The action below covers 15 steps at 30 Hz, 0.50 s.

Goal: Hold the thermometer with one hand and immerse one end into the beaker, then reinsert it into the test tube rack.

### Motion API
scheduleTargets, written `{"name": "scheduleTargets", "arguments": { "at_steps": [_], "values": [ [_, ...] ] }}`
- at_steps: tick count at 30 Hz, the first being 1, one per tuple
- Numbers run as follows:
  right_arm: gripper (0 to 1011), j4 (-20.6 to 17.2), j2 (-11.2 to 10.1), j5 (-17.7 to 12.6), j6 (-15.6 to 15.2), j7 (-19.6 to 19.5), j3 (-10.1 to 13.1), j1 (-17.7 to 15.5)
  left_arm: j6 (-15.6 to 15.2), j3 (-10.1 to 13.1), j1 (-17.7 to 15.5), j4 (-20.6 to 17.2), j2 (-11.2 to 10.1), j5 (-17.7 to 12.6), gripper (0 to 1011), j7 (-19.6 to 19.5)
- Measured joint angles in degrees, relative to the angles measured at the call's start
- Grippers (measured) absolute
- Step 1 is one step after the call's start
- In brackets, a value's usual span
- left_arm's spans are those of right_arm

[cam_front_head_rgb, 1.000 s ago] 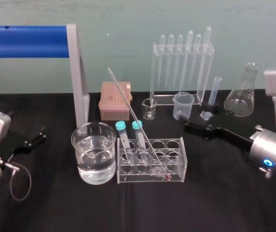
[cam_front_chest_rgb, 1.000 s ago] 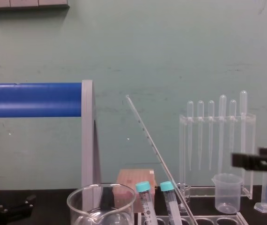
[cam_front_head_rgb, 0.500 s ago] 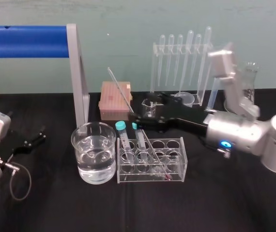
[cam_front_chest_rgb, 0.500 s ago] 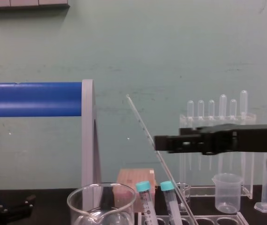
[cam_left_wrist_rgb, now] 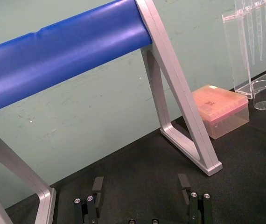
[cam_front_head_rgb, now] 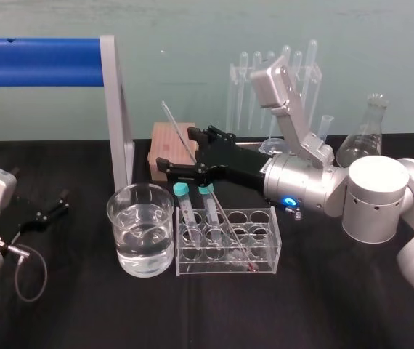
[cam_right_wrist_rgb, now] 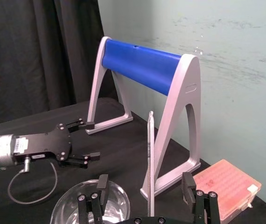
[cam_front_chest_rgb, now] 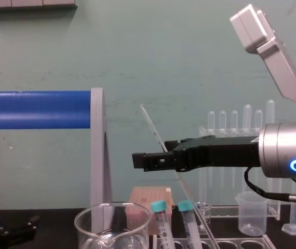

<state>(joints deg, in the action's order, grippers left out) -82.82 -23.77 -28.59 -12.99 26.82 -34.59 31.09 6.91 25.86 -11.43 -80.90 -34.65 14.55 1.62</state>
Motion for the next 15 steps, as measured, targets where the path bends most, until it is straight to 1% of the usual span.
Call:
{"name": "scheduleTargets", "arguments": {
  "at_steps": [6, 15],
  "values": [
    [1003, 0.5, 0.7, 0.9, -0.3, -0.1, 0.3, 0.1, 0.0, 0.0, 0.0, 0.0, 0.0, 0.0, 1008, 0.0],
    [1003, 0.5, 0.7, 0.9, -0.3, -0.1, 0.3, 0.2, 0.0, 0.0, 0.0, 0.0, 0.0, 0.0, 1008, 0.0]
  ]
}}
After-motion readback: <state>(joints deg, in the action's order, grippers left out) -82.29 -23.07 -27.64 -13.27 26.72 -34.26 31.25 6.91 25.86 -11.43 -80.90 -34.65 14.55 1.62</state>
